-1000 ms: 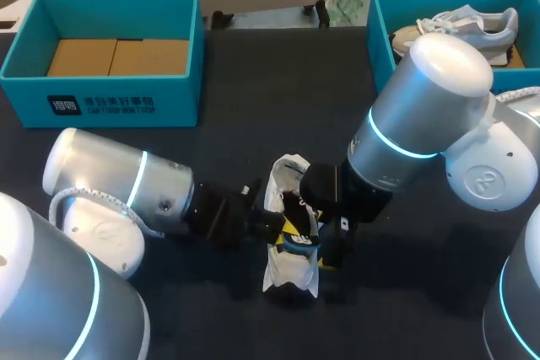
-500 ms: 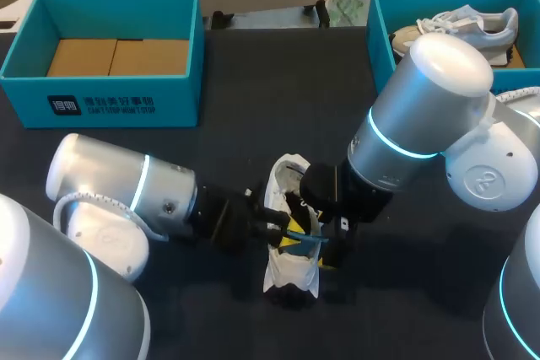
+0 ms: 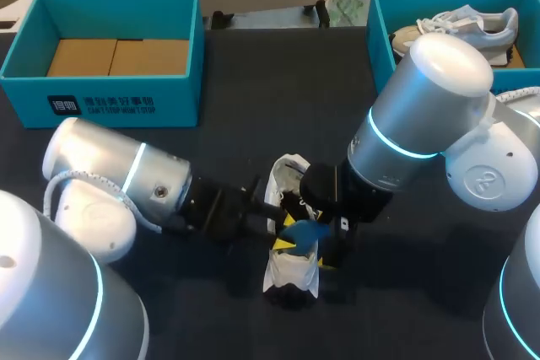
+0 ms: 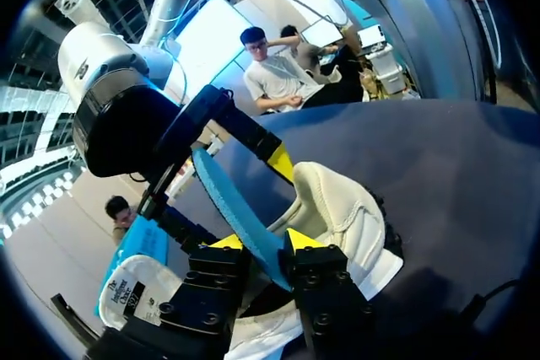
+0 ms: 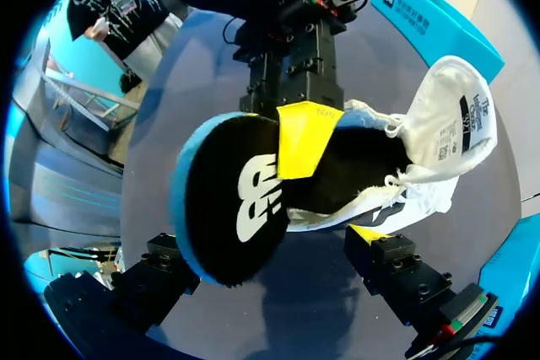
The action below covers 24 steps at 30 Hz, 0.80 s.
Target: Take the shoe out of the shoebox, open the shoe tongue, remove and reinsert the insole, then place the shoe into the shoebox
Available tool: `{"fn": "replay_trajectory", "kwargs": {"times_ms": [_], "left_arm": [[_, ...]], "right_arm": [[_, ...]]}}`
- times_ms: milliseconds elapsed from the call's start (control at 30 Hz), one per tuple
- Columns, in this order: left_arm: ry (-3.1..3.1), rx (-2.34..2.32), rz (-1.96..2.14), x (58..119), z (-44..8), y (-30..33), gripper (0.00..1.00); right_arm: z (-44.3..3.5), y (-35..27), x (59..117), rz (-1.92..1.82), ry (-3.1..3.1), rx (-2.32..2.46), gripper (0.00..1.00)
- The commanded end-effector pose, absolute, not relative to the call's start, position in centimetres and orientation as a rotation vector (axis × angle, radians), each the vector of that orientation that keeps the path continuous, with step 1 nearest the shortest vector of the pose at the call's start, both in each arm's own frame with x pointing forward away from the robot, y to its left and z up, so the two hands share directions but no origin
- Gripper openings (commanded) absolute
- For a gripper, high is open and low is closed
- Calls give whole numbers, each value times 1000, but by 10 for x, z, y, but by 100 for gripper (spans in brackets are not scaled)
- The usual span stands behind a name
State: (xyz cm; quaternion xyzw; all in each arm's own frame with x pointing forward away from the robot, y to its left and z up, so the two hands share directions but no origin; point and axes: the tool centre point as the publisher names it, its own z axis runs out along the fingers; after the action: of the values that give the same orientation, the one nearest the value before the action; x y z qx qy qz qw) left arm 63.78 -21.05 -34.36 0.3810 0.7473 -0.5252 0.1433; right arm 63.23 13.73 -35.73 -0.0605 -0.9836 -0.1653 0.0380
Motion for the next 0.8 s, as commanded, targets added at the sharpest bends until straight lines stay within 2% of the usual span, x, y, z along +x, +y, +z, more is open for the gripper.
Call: {"fn": "replay_trajectory", "kwargs": {"times_ms": [33,133,533,800], "left_arm": [[2191,1148,-1511,640,-337,-209,30],[2205,1170,-1524,635,-336,-209,36],[2280,1210,-1521,632,-336,-200,32],[2316,1227,-1503,631,-336,-193,34]], "right_arm": [[-358,138,632,-508,-3019,-186,100],[-358,138,632,-508,-3019,-186,100],[-352,118,630,-481,-3034,-209,100],[-350,107,624,-475,-3039,-223,100]]}}
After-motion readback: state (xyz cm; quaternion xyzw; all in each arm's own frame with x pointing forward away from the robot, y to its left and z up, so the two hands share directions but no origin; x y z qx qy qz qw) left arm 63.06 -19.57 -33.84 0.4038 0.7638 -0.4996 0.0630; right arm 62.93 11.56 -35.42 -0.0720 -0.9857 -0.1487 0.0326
